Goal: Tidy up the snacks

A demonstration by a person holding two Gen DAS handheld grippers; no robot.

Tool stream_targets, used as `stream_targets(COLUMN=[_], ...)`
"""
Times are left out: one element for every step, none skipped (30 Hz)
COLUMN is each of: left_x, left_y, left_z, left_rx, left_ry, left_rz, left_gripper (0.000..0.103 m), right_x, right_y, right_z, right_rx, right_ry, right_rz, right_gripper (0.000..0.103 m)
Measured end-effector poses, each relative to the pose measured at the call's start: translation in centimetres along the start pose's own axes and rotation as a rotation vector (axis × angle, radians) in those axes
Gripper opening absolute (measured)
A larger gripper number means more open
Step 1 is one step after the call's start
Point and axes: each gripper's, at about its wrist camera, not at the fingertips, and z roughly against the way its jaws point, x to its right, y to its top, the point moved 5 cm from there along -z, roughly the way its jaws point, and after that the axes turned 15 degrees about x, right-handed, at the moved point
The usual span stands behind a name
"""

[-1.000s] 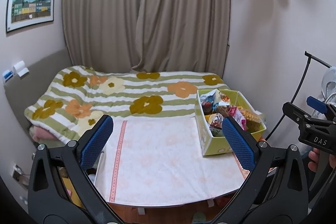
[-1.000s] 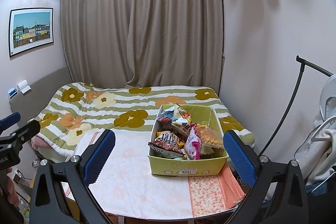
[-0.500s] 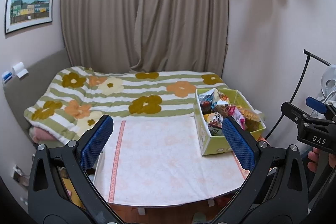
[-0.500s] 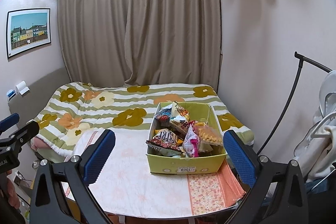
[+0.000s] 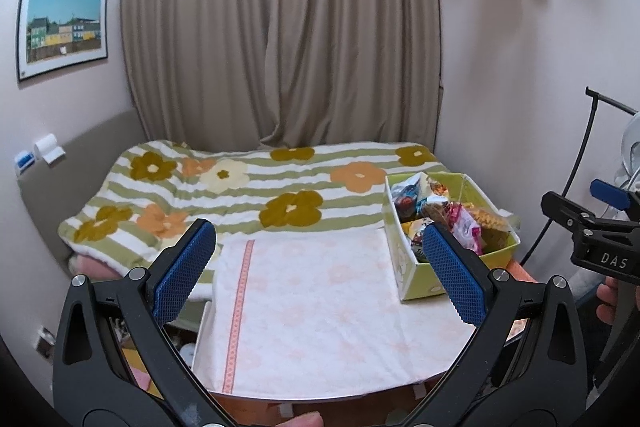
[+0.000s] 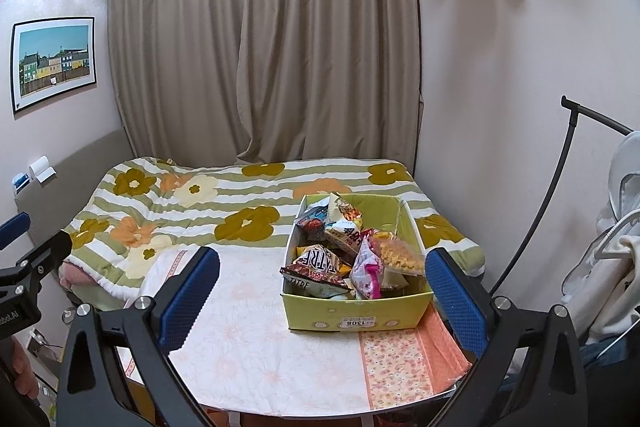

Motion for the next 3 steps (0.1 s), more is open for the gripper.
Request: stream_targets(left_x=[-0.15,-0.31,-0.43], left_y=[-0.02,-0.06,-0.11], left_z=[0.03,0.05,-0.02], left_rx=[0.002,0.004,0.0], left_ry=[-0.002,-0.002,-0.002], left_rz=[0.006,0.009,0.01], left_gripper=[0.103,0.103,0.103], right_x=[-0.18,-0.37,-0.44], right_y=[-0.05,-0.09,-0.14], right_z=[-0.05,-0.02,-0.09], right_rx=[-0.003,-0.006,-0.011], right_ry=[-0.001,-0.003,-0.003], right_rz=[0.0,0.001,0.003], right_gripper=[0.102,0.102,0.102])
